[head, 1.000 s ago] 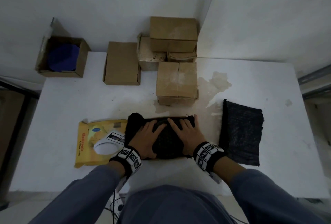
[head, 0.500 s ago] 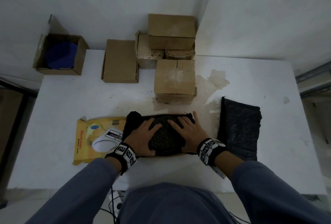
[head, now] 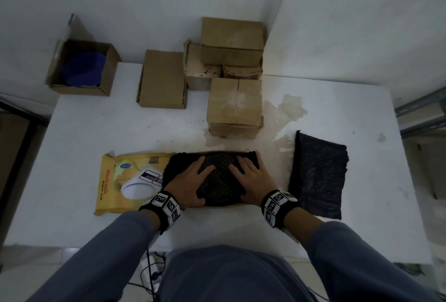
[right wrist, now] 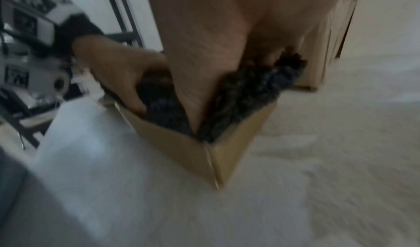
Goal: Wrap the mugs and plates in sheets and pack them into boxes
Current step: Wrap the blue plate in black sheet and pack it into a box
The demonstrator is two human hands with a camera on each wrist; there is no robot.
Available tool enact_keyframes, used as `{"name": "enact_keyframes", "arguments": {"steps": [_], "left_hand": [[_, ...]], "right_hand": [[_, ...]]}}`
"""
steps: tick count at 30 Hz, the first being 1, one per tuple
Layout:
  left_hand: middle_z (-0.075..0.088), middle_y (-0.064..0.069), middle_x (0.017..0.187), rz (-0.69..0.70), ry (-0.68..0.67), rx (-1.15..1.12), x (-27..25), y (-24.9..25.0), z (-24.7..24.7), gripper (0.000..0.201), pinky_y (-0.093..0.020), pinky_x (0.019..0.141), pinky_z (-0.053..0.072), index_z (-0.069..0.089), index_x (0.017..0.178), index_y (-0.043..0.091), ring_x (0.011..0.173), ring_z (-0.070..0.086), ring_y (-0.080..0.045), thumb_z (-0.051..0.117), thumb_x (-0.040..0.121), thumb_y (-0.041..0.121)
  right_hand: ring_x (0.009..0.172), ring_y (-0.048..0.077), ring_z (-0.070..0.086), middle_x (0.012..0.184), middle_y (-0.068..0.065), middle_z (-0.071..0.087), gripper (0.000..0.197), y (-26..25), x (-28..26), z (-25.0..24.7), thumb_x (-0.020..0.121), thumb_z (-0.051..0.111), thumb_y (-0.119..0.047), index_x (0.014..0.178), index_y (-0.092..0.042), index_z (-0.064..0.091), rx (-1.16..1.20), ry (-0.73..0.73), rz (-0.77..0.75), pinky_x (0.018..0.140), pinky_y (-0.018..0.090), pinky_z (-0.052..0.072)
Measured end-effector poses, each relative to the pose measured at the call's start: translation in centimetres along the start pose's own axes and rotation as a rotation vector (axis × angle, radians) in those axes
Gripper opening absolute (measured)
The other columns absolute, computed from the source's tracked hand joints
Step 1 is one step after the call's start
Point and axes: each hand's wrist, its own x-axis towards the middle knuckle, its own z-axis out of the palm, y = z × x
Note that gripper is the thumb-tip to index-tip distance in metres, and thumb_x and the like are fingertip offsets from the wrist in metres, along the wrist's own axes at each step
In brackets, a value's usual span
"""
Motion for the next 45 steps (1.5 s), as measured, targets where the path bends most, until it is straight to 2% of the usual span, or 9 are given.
{"name": "enact_keyframes", "arguments": {"steps": [3, 6, 9, 15, 26, 31, 35, 41, 45], "left_hand": [[0.008, -0.024, 0.160, 0.038, 0.120, -0.025, -0.9, 1.0, 0.0, 0.100, -0.048, 0.113, 0.035, 0.028, 0.153, 0.017, 0.143, 0.023, -0.041, 0.082, 0.070, 0.024], [0.034, -0.022, 0.150, -0.013, 0.332, -0.154, -2.5, 2.8, 0.2, 0.084, -0.050, 0.099, 0.050, 0.047, 0.140, 0.011, 0.131, 0.043, -0.040, 0.080, 0.064, 0.003], [0.037, -0.008, 0.140, -0.255, 0.426, -0.438, -3.3, 4.8, 0.3, 0.070, -0.041, 0.103, 0.046, 0.038, 0.145, 0.016, 0.126, 0.044, -0.024, 0.070, 0.083, 0.016], [0.020, -0.010, 0.158, -0.512, 0.185, -0.790, -1.0, 4.6, -0.5, 0.087, -0.038, 0.117, 0.027, 0.007, 0.156, 0.017, 0.143, 0.026, -0.025, 0.063, 0.092, 0.035], [-0.017, -0.014, 0.160, -0.863, -0.070, -0.815, 2.5, 4.7, -3.0, 0.081, -0.052, 0.118, 0.016, 0.000, 0.156, 0.026, 0.146, -0.003, -0.043, 0.049, 0.094, 0.043], [-0.020, -0.013, 0.160, -0.891, -0.108, -0.899, 3.3, 4.4, -3.6, 0.088, -0.055, 0.116, 0.022, -0.005, 0.156, 0.023, 0.146, -0.004, -0.045, 0.051, 0.091, 0.041], [-0.018, -0.011, 0.160, -0.863, -0.099, -0.966, 2.9, 4.0, -3.7, 0.086, -0.055, 0.115, 0.026, -0.002, 0.157, 0.022, 0.146, 0.000, -0.043, 0.050, 0.091, 0.040], [0.011, -0.011, 0.160, -0.634, 0.024, -0.696, 1.1, 3.5, -3.2, 0.073, -0.042, 0.116, 0.029, 0.016, 0.155, 0.016, 0.144, 0.023, -0.032, 0.048, 0.092, 0.036], [0.005, -0.010, 0.163, -0.535, 0.043, -0.700, 1.5, 3.9, -3.4, 0.081, -0.032, 0.113, 0.028, -0.007, 0.156, 0.014, 0.145, 0.023, -0.029, 0.047, 0.097, 0.024]], "right_hand": [[0.137, 0.042, 0.035, 0.147, 0.030, 0.035, 0.096, -0.9, -0.4, -1.0, 0.063, 0.083, -0.032, 0.145, -0.010, 0.037, 0.025, 0.040, 0.041, 0.117, 0.061, 0.010], [0.118, 0.041, 0.050, 0.131, 0.024, 0.052, 0.062, -1.8, -1.3, -2.2, 0.064, 0.073, -0.023, 0.122, -0.006, 0.058, 0.122, 0.096, 0.098, 0.100, 0.051, 0.040], [0.106, 0.034, 0.052, 0.120, 0.016, 0.054, 0.049, -2.6, -1.9, -2.2, 0.077, 0.058, -0.017, 0.125, -0.004, 0.054, 0.395, 0.221, 0.187, 0.086, 0.041, 0.048], [0.147, 0.038, 0.005, 0.160, 0.020, -0.003, 0.082, -3.4, -0.9, -2.7, 0.094, 0.050, -0.026, 0.154, -0.004, -0.002, 0.897, -0.018, 0.385, 0.120, 0.043, 0.015], [0.148, 0.031, 0.006, 0.162, 0.014, 0.000, 0.112, -4.0, 2.5, -2.7, 0.084, 0.065, -0.050, 0.153, -0.005, -0.011, 1.032, -0.104, 0.514, 0.120, 0.040, 0.016], [0.148, 0.031, 0.010, 0.161, 0.013, -0.009, 0.115, -4.6, 3.2, -3.0, 0.084, 0.067, -0.049, 0.152, -0.007, -0.016, 1.086, -0.133, 0.546, 0.116, 0.040, 0.022], [0.145, 0.032, 0.020, 0.161, 0.014, 0.004, 0.108, -3.8, 2.9, -3.0, 0.085, 0.064, -0.047, 0.154, -0.005, -0.008, 1.028, -0.109, 0.524, 0.116, 0.039, 0.027], [0.142, 0.031, 0.028, 0.160, 0.012, 0.014, 0.095, -3.0, 2.4, -2.6, 0.087, 0.060, -0.043, 0.154, -0.004, 0.006, 0.998, 0.030, 0.455, 0.115, 0.040, 0.030], [0.145, 0.029, 0.023, 0.161, 0.013, 0.012, 0.106, -3.2, 3.8, -2.4, 0.084, 0.066, -0.043, 0.154, -0.005, -0.003, 1.079, -0.019, 0.508, 0.116, 0.039, 0.028]]}}
